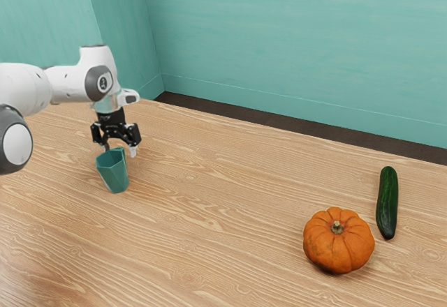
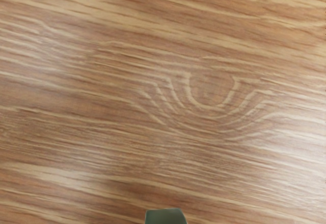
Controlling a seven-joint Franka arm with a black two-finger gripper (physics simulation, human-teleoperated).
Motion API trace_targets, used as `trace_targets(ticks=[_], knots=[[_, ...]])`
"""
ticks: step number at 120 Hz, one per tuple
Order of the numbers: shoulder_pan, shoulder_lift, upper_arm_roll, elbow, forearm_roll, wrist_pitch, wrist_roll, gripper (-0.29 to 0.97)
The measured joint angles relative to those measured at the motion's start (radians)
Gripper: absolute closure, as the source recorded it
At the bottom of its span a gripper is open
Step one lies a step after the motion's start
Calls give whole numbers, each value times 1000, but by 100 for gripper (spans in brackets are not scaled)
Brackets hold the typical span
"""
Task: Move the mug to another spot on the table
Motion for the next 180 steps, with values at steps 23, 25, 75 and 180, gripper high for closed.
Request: trace_targets(ticks=[23,25,75,180], knots=[[0,12,3,-3,-9,12,-28,4],[0,12,4,-4,-3,12,-30,4],[-5,29,1,-3,54,21,-68,27],[-4,1,-60,23,0,-125,-212,72]])
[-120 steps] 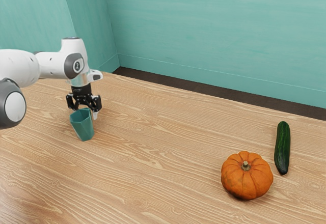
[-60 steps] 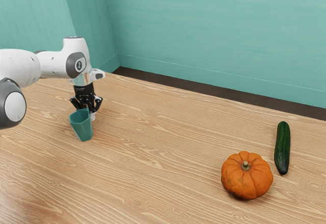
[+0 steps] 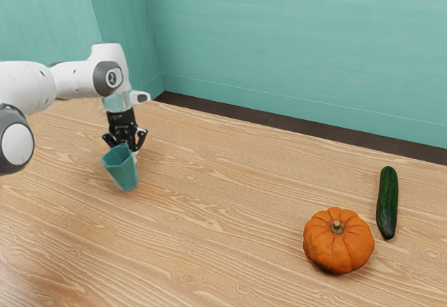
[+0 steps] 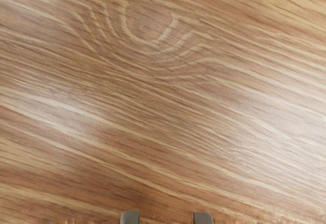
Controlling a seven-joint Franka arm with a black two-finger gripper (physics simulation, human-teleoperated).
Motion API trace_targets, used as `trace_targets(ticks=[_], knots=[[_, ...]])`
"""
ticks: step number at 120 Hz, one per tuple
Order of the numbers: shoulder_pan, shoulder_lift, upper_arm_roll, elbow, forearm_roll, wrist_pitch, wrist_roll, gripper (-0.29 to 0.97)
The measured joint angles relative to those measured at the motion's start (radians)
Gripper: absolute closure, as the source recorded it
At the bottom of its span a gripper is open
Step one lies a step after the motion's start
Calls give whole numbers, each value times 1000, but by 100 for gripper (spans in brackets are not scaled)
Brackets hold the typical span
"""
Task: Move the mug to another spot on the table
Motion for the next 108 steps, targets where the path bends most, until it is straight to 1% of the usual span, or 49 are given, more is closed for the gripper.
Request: trace_targets(ticks=[13,29,39,47,55,67,108], knots=[[-4,-19,-19,-7,-10,-34,-24,73],[-38,-56,-25,-51,-14,-62,-55,73],[-68,-84,-27,-100,-17,-72,-75,73],[-86,-126,-26,-167,-18,-71,-92,73],[-107,-144,-26,-200,-19,-62,-108,73],[-129,-149,-36,-210,-27,-34,-129,72],[-177,-124,-95,-223,-52,69,-191,72]])
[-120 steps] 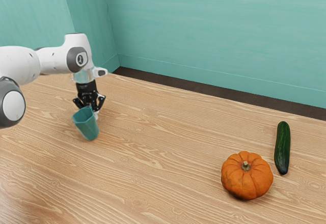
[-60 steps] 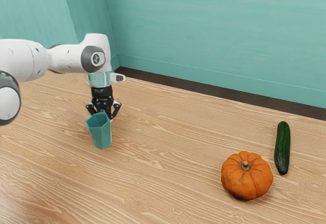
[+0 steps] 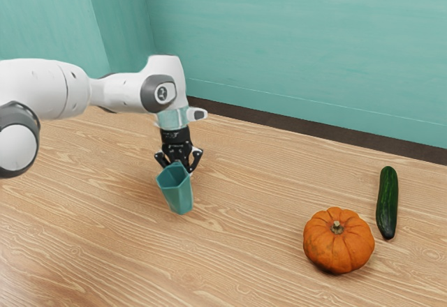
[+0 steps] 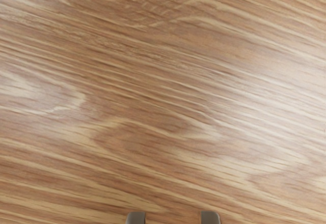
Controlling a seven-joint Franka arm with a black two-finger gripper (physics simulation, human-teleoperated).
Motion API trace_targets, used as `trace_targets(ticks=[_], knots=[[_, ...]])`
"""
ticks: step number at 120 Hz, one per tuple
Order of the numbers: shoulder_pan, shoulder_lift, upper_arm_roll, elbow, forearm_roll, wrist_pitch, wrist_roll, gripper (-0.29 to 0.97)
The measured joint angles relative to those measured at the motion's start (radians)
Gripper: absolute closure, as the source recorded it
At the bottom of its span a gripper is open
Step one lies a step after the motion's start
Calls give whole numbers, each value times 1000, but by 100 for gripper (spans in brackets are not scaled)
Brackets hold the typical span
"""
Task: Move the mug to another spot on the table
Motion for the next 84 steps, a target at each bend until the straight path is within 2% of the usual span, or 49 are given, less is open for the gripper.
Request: trace_targets(ticks=[50,69,84], knots=[[-9,34,-32,-71,-1,100,-72,72],[-8,32,-50,-71,-2,113,-81,37],[-5,26,-51,-65,-2,110,-84,21]])
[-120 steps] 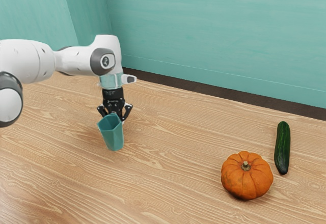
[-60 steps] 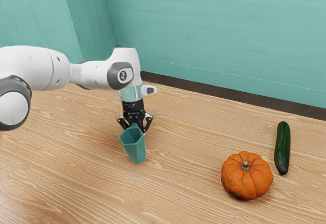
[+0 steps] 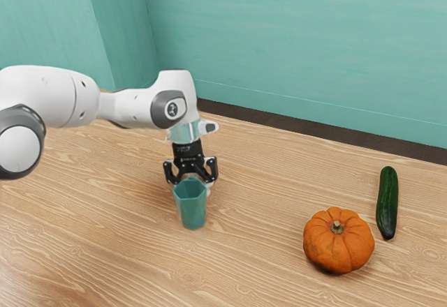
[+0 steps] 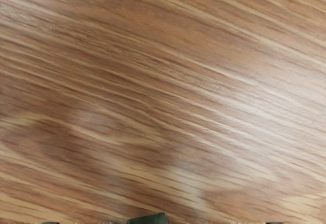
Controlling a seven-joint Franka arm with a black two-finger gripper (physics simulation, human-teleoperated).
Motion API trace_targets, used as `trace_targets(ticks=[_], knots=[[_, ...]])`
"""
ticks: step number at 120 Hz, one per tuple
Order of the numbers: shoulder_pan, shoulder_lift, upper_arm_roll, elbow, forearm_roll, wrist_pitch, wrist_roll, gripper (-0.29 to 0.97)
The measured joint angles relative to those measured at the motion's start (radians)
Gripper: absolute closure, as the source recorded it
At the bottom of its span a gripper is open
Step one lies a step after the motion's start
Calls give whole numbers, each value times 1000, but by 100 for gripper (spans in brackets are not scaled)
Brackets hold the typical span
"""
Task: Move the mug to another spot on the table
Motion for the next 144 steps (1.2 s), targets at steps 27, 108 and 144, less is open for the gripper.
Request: trace_targets(ticks=[27,108,144], knots=[[9,-5,2,29,1,-25,3,7],[5,-468,139,24,23,-226,202,0],[-40,-619,253,-13,51,-345,325,0]])
